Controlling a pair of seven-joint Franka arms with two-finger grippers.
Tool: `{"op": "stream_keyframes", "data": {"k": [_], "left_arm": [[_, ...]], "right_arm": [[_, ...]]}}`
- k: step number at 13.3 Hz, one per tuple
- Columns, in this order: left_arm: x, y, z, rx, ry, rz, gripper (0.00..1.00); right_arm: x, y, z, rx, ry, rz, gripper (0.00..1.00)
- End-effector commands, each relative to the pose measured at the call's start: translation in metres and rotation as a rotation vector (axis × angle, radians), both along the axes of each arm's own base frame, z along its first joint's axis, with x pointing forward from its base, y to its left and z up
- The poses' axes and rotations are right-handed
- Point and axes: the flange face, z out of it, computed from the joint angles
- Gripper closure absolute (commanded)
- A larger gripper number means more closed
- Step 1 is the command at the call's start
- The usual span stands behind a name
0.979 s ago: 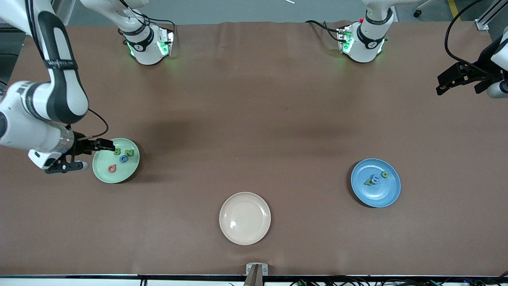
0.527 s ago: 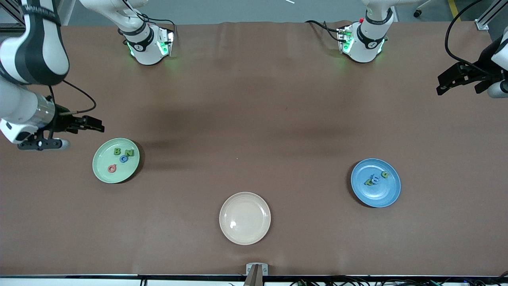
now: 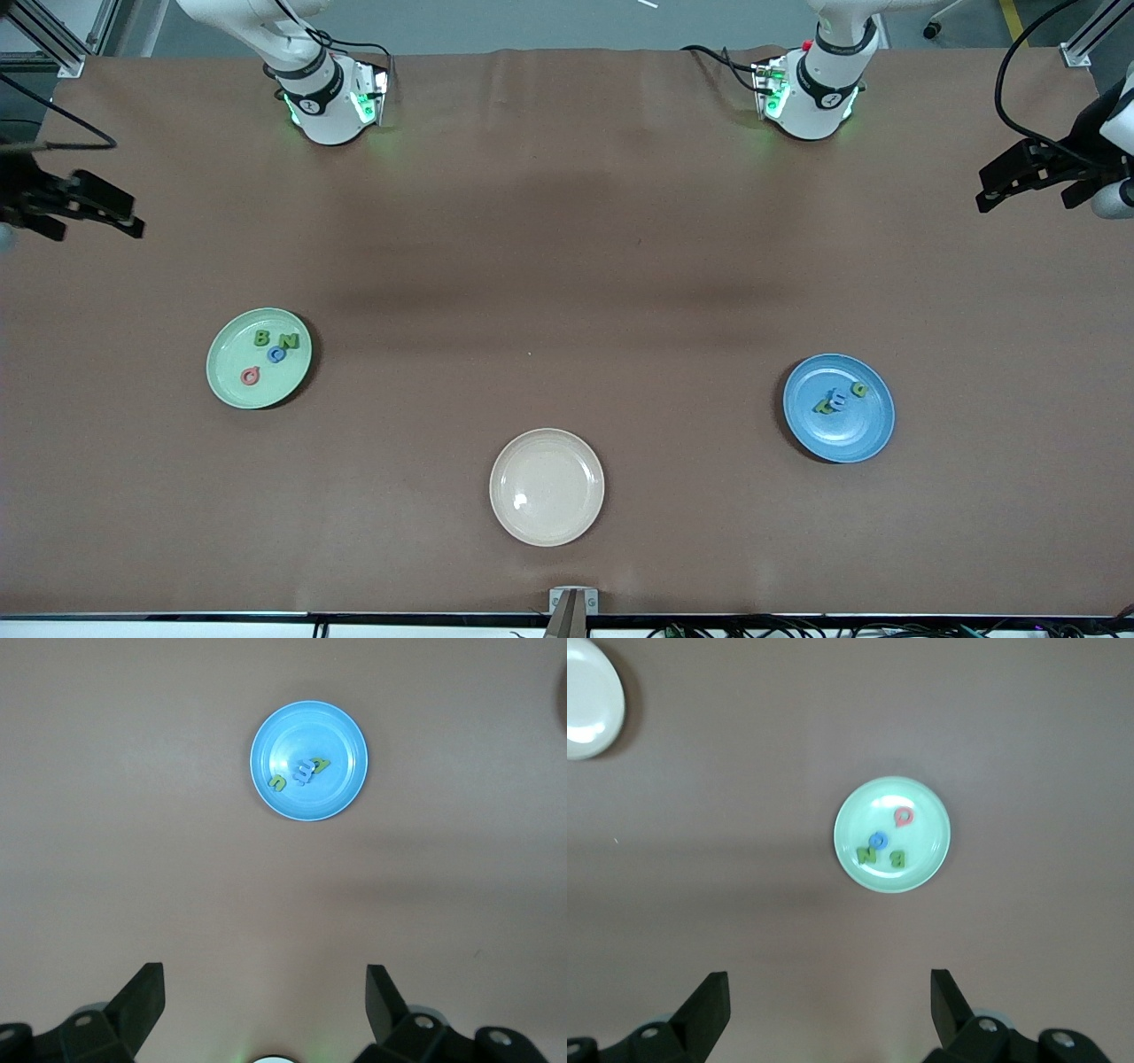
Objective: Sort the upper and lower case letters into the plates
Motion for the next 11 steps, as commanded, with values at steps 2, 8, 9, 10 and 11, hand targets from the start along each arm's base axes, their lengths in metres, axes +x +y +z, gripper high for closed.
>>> {"op": "stream_keyframes", "data": {"k": [2,8,9,10,11], "left_arm": [[0.0005,0.0007,0.0049,0.009,-0.011,0.007,0.0],[-0.0016,0.0045,0.0101,0.008,-0.02,-0.007,0.0],[-0.0016,0.0051,0.0094,0.007,-0.018,-0.007,0.0],[-0.0016,0.005,0.0094,0.005,-0.018,-0.008,0.0],[-0.0012,0.005,0.0085,0.005,-0.015,-0.008,0.0]], "right_arm": [[0.002,-0.0076,0.0145,-0.013,-0.019,-0.024,0.0],[0.0037,-0.0096,0.0147,-0.017,-0.03,-0.028,0.0],[0.0044,-0.0079,0.014,-0.017,-0.03,-0.025,0.0],[0.0044,-0.0079,0.014,-0.017,-0.03,-0.025,0.0],[0.0044,-0.0079,0.014,-0.017,-0.03,-0.025,0.0]]}}
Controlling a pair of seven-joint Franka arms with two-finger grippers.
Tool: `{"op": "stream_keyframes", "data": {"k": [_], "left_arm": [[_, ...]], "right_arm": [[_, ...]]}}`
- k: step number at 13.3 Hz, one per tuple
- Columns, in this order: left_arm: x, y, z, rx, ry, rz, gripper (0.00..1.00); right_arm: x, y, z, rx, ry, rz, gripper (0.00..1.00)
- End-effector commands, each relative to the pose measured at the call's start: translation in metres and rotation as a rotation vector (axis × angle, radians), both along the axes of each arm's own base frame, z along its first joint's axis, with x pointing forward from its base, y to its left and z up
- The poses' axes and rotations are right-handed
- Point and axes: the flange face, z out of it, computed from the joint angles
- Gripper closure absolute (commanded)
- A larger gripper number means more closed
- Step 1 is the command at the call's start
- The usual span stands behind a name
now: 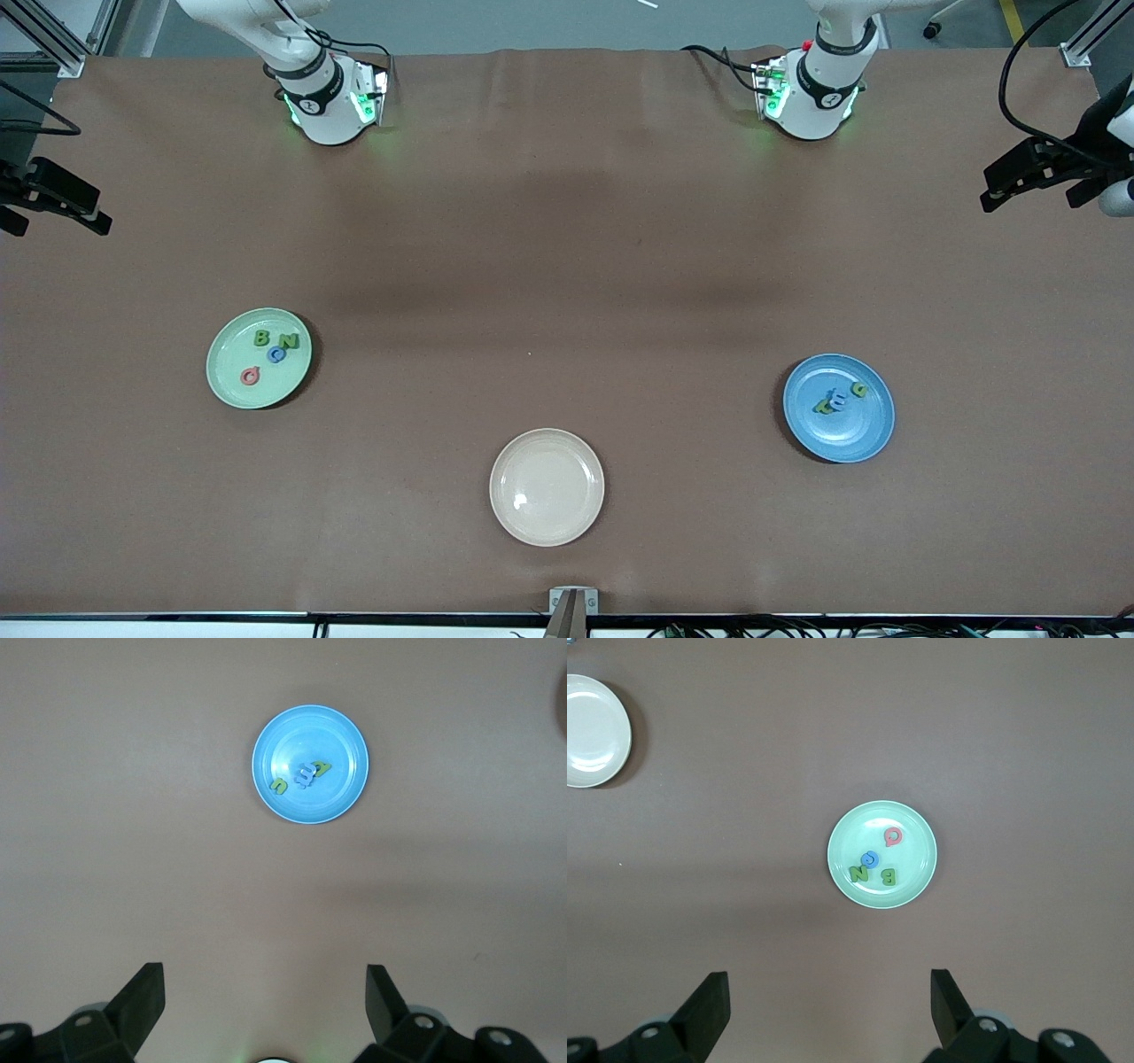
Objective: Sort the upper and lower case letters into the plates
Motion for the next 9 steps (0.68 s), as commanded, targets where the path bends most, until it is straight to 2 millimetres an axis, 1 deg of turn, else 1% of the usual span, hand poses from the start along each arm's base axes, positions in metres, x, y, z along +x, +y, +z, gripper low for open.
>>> {"op": "stream_keyframes", "data": {"k": [1,9], "left_arm": [[-0.0013,0.0018,0.0051,0.002,-0.007,-0.013,0.0],[-0.0015,0.0038,0.0064,0.005,-0.009,-0.009,0.0]], "right_arm": [[0.0018,-0.0011,0.0036,-0.012,-0.005,-0.012,0.0],[0.0048,-0.0012,0.005,-0.013,-0.028,-0.012,0.0]]}}
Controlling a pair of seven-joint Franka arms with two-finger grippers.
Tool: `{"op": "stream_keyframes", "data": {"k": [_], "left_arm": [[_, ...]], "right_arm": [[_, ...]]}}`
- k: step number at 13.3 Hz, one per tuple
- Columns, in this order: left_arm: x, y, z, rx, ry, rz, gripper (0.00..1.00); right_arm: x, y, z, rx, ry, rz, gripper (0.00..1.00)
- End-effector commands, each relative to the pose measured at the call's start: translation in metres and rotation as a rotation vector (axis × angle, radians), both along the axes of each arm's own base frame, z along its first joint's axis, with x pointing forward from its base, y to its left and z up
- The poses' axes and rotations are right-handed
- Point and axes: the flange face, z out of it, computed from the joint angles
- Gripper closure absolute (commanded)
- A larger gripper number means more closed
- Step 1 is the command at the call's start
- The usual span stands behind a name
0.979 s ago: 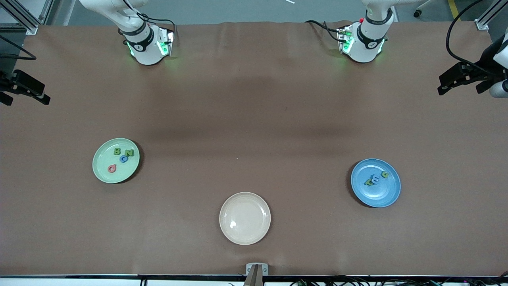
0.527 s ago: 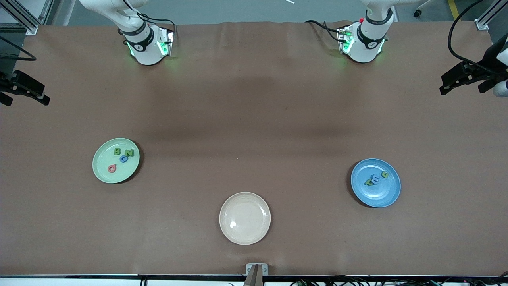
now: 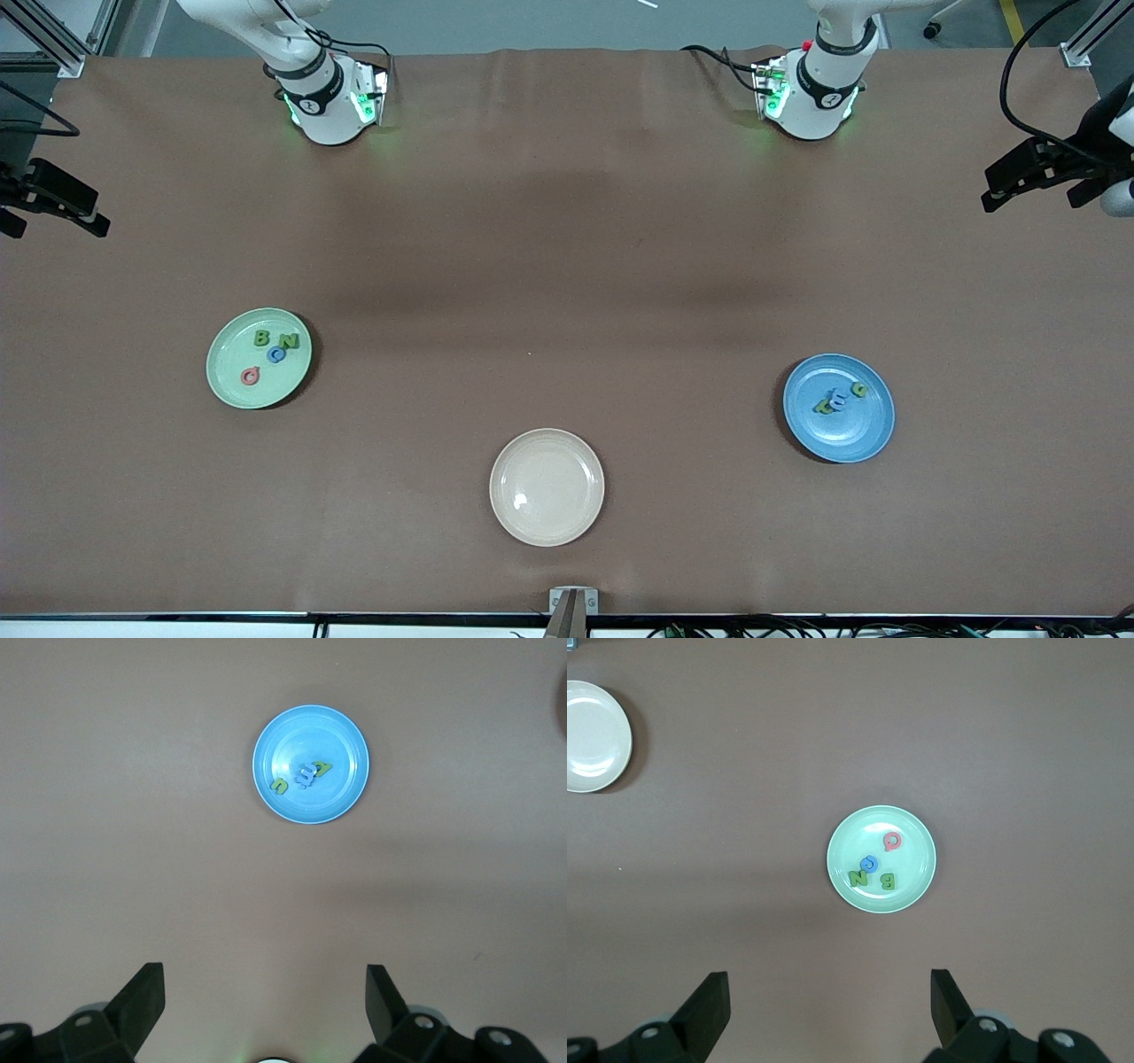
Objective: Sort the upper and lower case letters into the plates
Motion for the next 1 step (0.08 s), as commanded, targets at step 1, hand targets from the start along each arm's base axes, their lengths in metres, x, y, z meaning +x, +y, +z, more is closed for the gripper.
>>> {"op": "stream_keyframes", "data": {"k": [1], "left_arm": [[-0.0015,0.0035,0.0064,0.007,-0.009,-0.01,0.0]], "right_arm": [[0.0034,-0.001,0.0048,-0.011,-0.018,-0.012,0.0]]}}
